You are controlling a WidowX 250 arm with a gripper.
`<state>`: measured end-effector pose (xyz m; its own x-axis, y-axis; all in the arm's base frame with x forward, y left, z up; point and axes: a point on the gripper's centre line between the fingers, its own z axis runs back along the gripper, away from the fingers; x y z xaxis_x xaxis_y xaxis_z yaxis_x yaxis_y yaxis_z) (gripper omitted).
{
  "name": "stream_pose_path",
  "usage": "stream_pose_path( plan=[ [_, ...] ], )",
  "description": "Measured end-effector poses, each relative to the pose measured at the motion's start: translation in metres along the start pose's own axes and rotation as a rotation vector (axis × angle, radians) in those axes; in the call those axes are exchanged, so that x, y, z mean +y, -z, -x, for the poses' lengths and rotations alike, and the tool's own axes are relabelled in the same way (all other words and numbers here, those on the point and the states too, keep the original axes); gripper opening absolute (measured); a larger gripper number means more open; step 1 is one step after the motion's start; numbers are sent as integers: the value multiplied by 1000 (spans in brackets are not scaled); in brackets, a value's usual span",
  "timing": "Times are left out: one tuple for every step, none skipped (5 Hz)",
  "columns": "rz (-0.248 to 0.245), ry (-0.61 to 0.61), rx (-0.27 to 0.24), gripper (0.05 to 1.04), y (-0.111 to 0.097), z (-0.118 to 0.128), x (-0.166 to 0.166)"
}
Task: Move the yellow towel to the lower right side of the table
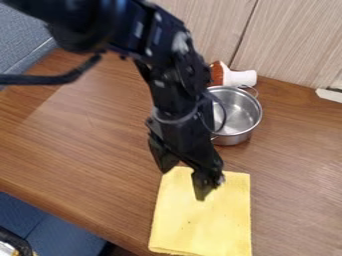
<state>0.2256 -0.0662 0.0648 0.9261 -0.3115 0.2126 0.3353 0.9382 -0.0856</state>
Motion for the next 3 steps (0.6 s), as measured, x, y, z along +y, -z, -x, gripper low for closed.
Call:
stream_pose_path(
  plan=[
    [7,-20,-70,1000,-22,-3,6],
    [2,-46,-120,999,-37,-5,17],
    [3,-41,-121,1000,-37,-5,17]
  ],
)
